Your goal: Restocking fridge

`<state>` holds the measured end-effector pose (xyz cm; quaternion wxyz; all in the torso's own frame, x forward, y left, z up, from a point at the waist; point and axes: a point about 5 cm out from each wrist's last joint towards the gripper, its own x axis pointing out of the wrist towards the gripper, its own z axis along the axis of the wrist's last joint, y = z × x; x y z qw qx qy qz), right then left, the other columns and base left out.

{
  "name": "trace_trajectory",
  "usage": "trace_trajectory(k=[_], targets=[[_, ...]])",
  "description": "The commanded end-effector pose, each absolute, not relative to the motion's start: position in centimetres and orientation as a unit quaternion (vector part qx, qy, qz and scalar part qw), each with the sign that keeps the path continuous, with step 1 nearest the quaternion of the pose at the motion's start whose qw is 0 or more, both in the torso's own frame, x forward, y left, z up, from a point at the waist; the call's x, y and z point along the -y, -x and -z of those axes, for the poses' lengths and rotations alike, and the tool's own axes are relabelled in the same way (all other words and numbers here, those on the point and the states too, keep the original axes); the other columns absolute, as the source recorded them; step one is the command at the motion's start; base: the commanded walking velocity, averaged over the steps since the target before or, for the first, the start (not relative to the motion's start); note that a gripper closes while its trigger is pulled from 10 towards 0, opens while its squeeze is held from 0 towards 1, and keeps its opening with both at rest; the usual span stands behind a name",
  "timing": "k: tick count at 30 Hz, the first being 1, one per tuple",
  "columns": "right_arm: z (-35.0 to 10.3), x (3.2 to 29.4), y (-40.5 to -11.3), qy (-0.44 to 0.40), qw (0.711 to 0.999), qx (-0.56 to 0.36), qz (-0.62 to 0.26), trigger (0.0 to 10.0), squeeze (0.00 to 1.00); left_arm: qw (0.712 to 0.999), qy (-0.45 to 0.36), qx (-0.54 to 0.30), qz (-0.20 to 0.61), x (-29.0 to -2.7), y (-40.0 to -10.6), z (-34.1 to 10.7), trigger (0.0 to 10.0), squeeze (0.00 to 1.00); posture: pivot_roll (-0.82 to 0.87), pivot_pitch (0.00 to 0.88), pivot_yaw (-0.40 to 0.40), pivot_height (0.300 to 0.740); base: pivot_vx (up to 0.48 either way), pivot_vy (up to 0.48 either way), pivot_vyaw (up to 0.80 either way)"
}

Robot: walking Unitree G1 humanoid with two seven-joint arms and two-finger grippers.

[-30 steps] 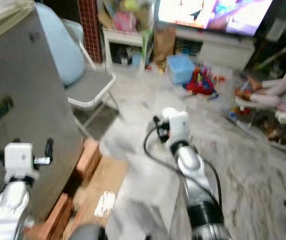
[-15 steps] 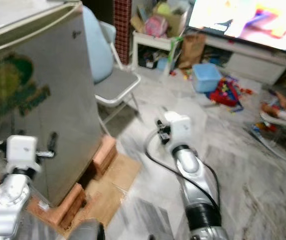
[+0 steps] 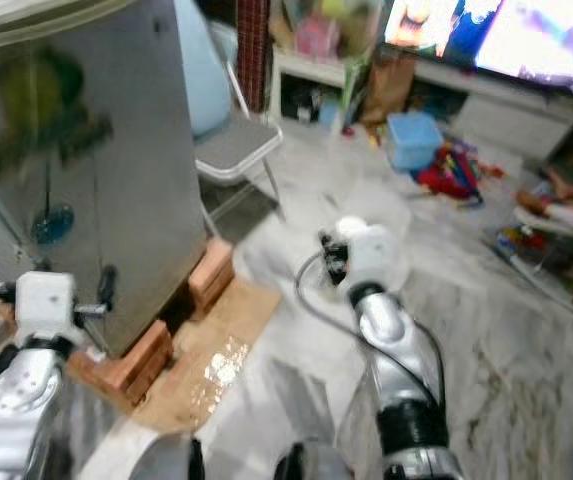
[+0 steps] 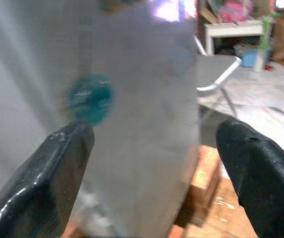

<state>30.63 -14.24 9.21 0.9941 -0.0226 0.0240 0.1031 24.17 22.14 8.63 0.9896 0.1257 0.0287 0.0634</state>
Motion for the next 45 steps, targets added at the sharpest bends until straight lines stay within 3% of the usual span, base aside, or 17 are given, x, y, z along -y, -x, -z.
trace_trajectory(k=[1,24,45], targets=[[-10.0,15.03,-30.93,0.027,0.995,-0.01,-0.095,10.0,0.0,0.99,-0.117,-0.04,-0.059,-21.78,-24.07,-8.13,10.0,0.0,0.11,0.0,-0.079,0.716,0.0,0.0,0.0],[-10.26,15.47,-31.38,0.029,0.997,-0.005,-0.072,10.0,0.0,0.992,-0.113,-0.032,-0.048,-22.14,-24.44,-8.22,10.0,0.0,0.11,0.0,-0.082,0.716,0.0,0.0,0.0],[-10.73,15.4,-31.71,0.035,0.996,0.008,-0.077,10.0,0.0,0.995,-0.095,-0.022,-0.033,-21.53,-24.62,-8.3,10.0,0.0,0.11,0.0,-0.089,0.716,0.308,0.355,0.0]])
